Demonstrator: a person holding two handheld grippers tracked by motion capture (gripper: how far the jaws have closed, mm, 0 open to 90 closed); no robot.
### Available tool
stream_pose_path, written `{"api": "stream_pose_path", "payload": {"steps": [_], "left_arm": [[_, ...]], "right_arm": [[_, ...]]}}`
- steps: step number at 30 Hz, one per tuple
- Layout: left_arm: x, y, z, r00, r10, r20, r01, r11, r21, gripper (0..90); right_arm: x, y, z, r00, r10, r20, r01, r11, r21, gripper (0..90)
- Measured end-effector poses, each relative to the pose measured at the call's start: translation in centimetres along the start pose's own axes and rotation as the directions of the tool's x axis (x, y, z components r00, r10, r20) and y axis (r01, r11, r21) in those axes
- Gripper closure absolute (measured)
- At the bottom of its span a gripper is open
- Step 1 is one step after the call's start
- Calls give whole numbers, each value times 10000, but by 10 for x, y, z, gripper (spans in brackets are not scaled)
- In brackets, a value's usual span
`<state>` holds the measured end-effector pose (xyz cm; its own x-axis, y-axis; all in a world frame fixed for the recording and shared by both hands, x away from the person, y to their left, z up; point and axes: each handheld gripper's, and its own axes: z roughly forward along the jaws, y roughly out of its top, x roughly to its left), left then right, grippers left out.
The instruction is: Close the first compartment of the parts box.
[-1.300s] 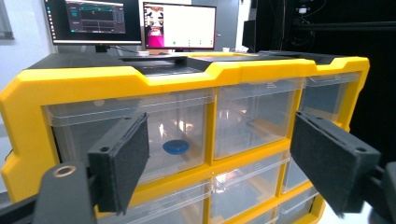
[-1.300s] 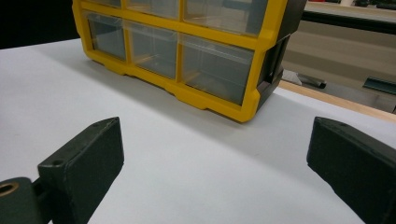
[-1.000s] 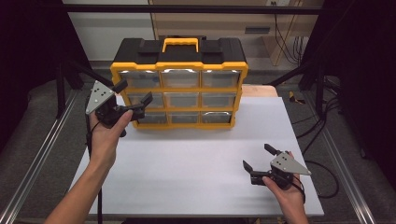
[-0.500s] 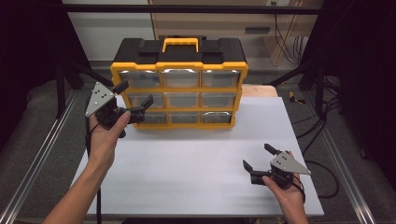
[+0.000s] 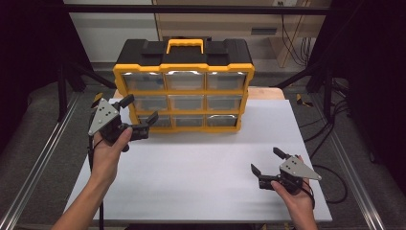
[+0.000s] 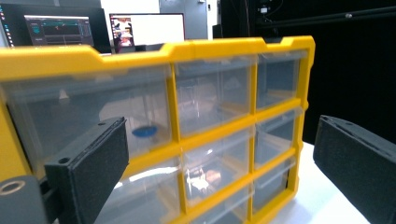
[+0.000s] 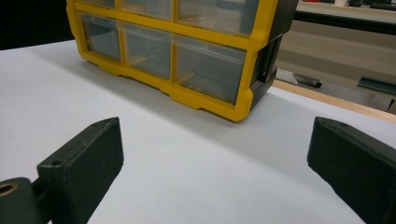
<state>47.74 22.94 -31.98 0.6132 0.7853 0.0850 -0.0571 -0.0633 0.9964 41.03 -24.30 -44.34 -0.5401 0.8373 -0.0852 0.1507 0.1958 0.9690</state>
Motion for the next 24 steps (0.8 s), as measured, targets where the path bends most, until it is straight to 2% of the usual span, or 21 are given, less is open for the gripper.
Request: {"api": "stream_pose_path", "payload": {"steps": [4,5,8,9,14,15,16,19,20,21,24], "left_arm": [[0,-7,-7,10000,27,48,-28,10000,84,24],[-1,-8,-9,10000,-29,71,27,9997,231,23],[0,-9,-14,10000,0,20,-1,10000,57,23],[-1,-10,-16,9999,-150,61,149,9998,126,23],[-1,-15,-23,10000,68,29,-68,9999,124,23],[-3,-17,-24,10000,-45,57,44,9997,220,23],[-3,-18,-26,10000,72,45,-73,9999,145,23],[-5,-24,-32,10000,-24,42,23,9996,286,23],[-5,-26,-33,10000,65,27,-65,9997,228,23],[-6,-28,-35,10000,-44,36,43,9994,356,24],[-6,-34,-40,10000,13,31,-15,9989,477,23]], "right_arm": [[0,0,0,10000,-23,2,23,10000,14,41],[0,0,0,10000,-29,-1,29,10000,21,41],[0,0,0,10000,-56,24,56,10000,21,41],[0,0,0,10000,-37,44,37,10000,30,42],[0,1,-1,9999,-41,93,41,10000,23,41],[0,1,-1,9999,-37,98,37,10000,7,41],[0,1,-2,9999,-15,114,15,10000,5,41],[0,1,-2,9999,-21,122,21,10000,8,41],[0,1,-2,9999,-31,109,31,10000,1,41],[0,1,-2,9999,-25,117,25,10000,1,42],[0,1,-2,9999,-29,137,29,10000,7,41]]}}
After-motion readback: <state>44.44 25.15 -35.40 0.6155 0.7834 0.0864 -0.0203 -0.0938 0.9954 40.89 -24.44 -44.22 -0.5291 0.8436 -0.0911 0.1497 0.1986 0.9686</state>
